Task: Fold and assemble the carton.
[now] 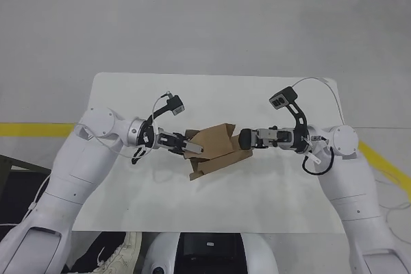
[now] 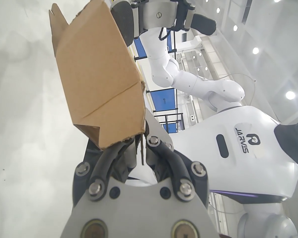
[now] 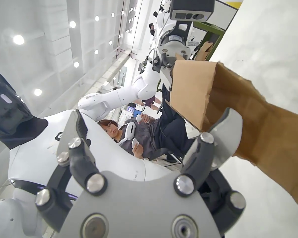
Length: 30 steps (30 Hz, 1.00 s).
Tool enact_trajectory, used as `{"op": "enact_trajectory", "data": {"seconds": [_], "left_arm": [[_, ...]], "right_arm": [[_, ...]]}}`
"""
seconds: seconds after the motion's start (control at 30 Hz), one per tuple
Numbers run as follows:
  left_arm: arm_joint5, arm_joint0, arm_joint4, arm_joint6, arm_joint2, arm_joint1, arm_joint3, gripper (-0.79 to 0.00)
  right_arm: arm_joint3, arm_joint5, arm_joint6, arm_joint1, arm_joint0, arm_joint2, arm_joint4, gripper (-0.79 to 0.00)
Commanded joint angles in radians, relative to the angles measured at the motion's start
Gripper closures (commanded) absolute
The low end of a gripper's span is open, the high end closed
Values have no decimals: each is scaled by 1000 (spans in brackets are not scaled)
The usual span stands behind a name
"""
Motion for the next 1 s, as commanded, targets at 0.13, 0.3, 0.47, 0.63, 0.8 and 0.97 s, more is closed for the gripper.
{"op": "enact_trajectory", "data": {"seconds": [0.13, 0.3, 0.47, 0.63, 0.8, 0.97], "left_arm": [[-4, 2, -6, -9, 12, -3, -10, 0], [-9, 2, -28, -27, 19, -6, -22, 0], [-13, 0, -41, -39, 26, -8, -23, 0], [-14, 2, -57, -43, 34, -11, -19, 0], [-18, 0, -64, -43, 41, -12, -23, 0], [-20, 0, -70, -43, 45, -11, -20, 0]], "right_arm": [[-5, -8, 16, -2, -2, -25, 25, -785], [12, -12, 13, -5, 5, -52, 38, -785], [21, -5, 20, -9, 12, -80, 57, -785], [38, -4, 20, -13, 20, -102, 83, -785], [55, -6, 18, -18, 26, -122, 109, -785], [56, -7, 17, -19, 28, -136, 113, -600]]}}
